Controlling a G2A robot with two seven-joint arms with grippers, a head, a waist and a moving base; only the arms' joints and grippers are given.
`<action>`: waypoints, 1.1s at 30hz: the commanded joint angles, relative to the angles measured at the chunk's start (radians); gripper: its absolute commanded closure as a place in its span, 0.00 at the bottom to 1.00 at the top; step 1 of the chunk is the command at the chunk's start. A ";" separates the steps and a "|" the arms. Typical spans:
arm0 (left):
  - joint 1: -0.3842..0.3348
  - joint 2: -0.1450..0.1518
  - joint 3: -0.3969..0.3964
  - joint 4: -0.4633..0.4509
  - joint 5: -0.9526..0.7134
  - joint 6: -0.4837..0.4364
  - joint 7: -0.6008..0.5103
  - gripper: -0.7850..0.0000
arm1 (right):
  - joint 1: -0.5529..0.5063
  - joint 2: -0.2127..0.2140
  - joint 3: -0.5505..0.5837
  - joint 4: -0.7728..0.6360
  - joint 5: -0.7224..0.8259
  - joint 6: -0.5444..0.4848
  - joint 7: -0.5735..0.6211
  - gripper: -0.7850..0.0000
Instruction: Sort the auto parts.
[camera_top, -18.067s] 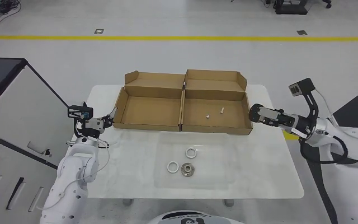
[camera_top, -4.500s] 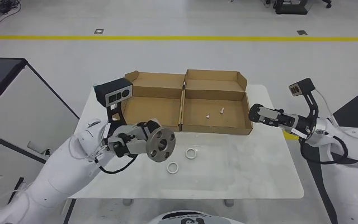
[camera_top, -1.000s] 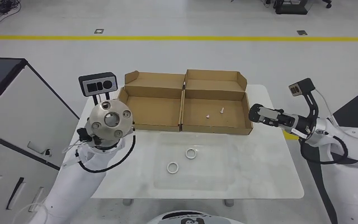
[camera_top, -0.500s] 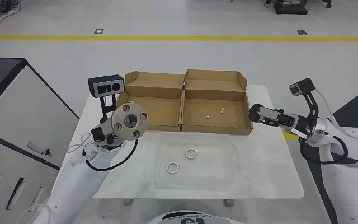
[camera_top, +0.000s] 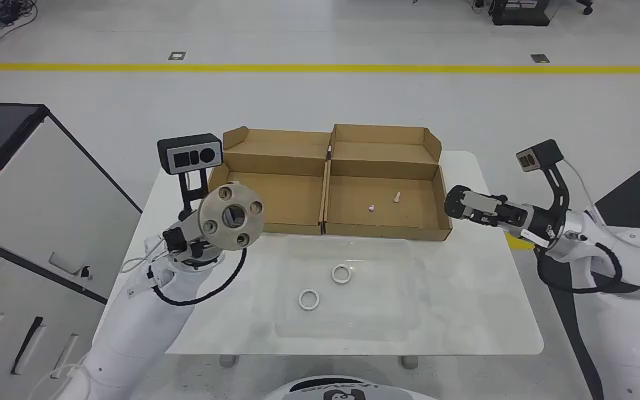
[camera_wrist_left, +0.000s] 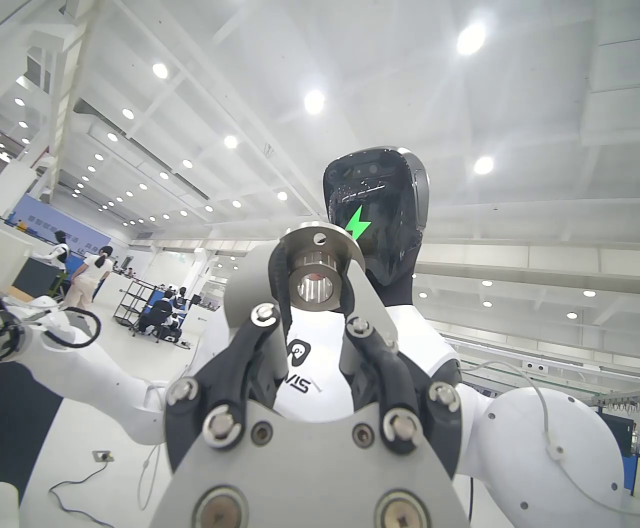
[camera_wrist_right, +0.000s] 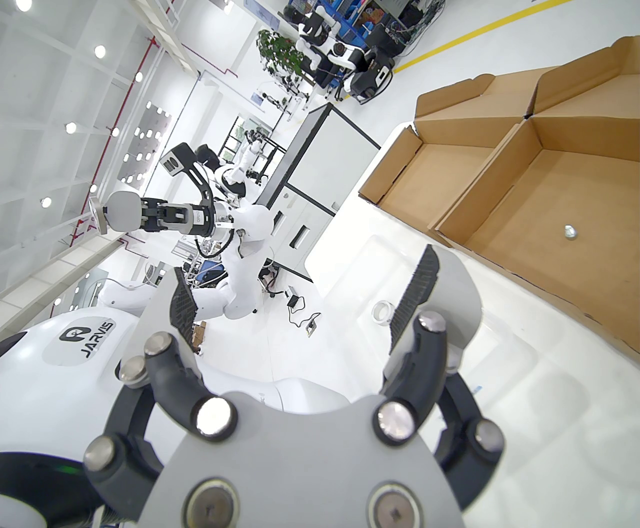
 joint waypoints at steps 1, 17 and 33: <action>0.000 0.000 0.000 0.000 0.000 0.000 0.000 1.00 | 0.000 0.000 0.000 0.000 0.000 0.000 0.000 0.00; -0.029 -0.006 -0.013 0.018 0.190 0.096 0.117 1.00 | 0.000 0.000 0.000 0.000 0.000 0.000 0.000 0.00; -0.137 -0.016 0.063 0.060 0.870 0.437 0.294 1.00 | 0.000 0.000 0.000 0.000 0.000 0.000 0.000 0.00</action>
